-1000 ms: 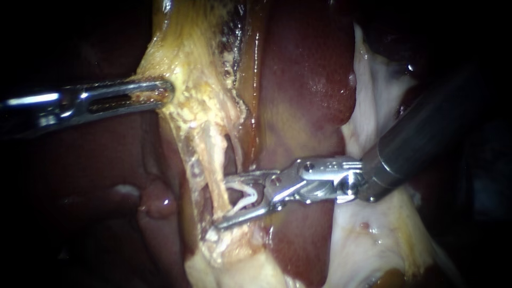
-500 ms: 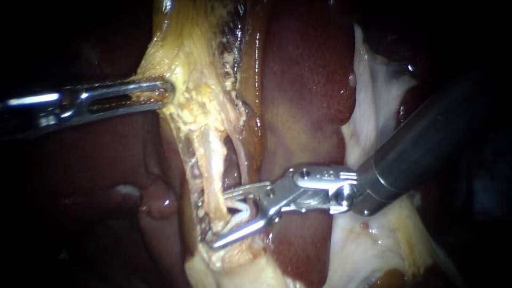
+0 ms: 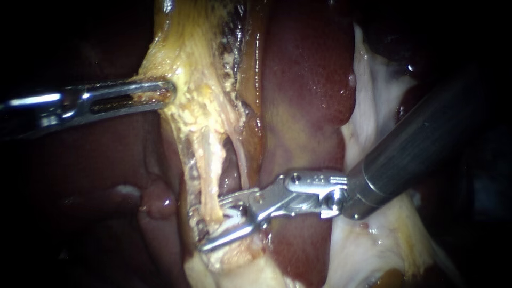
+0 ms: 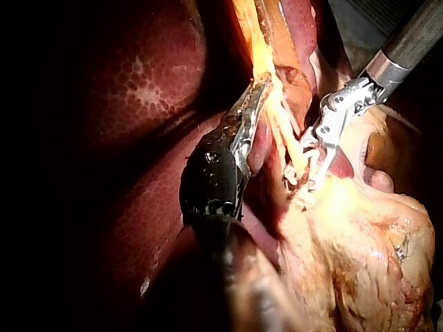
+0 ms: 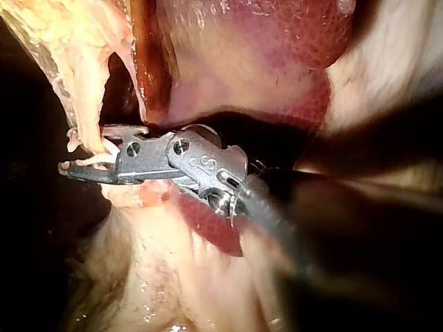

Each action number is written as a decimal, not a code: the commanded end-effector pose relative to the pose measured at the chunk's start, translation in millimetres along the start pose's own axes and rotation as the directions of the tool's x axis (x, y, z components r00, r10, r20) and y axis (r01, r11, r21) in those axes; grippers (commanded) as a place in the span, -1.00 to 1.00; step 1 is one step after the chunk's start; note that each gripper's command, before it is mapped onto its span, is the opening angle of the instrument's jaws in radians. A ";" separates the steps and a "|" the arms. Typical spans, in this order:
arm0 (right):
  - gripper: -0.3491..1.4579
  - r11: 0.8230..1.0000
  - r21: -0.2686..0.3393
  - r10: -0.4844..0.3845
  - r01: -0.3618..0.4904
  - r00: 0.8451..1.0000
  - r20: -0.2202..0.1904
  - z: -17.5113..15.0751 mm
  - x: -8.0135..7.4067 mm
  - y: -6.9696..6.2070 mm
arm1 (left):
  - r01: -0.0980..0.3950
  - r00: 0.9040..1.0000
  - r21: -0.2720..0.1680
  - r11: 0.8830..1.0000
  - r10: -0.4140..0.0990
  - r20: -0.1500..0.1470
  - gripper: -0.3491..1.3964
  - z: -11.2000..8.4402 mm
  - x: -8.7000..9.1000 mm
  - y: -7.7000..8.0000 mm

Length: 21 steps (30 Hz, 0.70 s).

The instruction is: Clipping first clip left tube

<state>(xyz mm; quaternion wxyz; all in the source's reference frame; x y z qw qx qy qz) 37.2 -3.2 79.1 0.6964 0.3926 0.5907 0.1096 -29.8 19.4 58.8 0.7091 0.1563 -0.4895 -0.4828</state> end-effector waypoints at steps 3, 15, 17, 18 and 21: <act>-1.00 0.999 -0.023 -0.033 0.033 0.999 0.004 -0.3 -0.1 0.3 | 0.000 1.000 0.000 1.000 0.000 0.000 -1.00 0.0 0.0 0.0; -1.00 0.998 -0.044 -0.036 0.038 0.999 0.028 -0.8 -0.4 1.0 | 0.000 1.000 0.000 1.000 0.000 0.000 -1.00 0.0 0.0 0.0; -1.00 0.998 -0.047 -0.037 0.038 0.999 0.027 -0.8 -0.4 1.0 | 0.000 1.000 0.000 1.000 0.000 0.000 -1.00 0.0 0.0 0.0; -1.00 0.998 -0.047 -0.036 0.038 0.999 0.030 -0.8 -0.4 1.0 | 0.000 1.000 0.000 1.000 0.000 0.000 -1.00 0.0 0.0 0.0; -1.00 0.998 -0.048 -0.036 0.038 0.999 0.033 -0.8 -0.4 1.0 | 0.000 1.000 0.000 1.000 0.000 0.000 -1.00 0.0 0.0 0.0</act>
